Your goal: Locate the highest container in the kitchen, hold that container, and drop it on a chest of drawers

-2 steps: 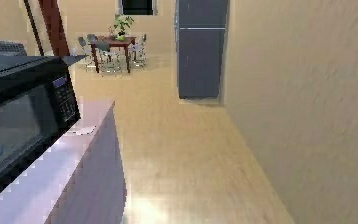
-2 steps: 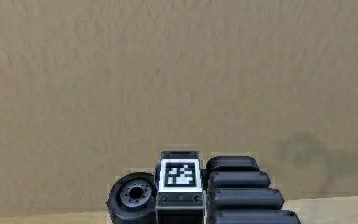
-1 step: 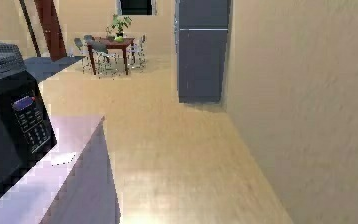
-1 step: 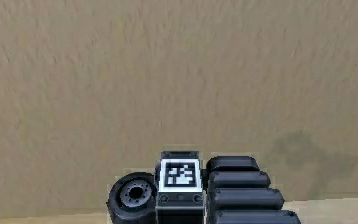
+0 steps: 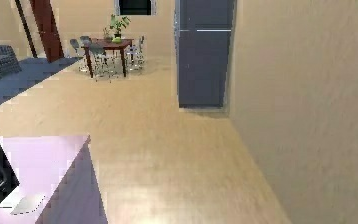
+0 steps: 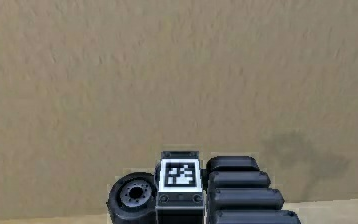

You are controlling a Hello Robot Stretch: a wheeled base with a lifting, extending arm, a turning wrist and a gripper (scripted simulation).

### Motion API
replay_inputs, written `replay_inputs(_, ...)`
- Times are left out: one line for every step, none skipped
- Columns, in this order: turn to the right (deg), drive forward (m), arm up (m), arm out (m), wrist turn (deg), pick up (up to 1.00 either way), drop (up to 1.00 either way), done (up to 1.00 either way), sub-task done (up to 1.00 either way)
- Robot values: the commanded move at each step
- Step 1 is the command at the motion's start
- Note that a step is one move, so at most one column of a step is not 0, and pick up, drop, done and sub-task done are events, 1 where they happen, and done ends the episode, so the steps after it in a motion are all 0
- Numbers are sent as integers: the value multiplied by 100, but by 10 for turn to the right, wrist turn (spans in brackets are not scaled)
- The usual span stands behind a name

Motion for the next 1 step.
replay_inputs(450,0,0,0,0,0,0,0,0)
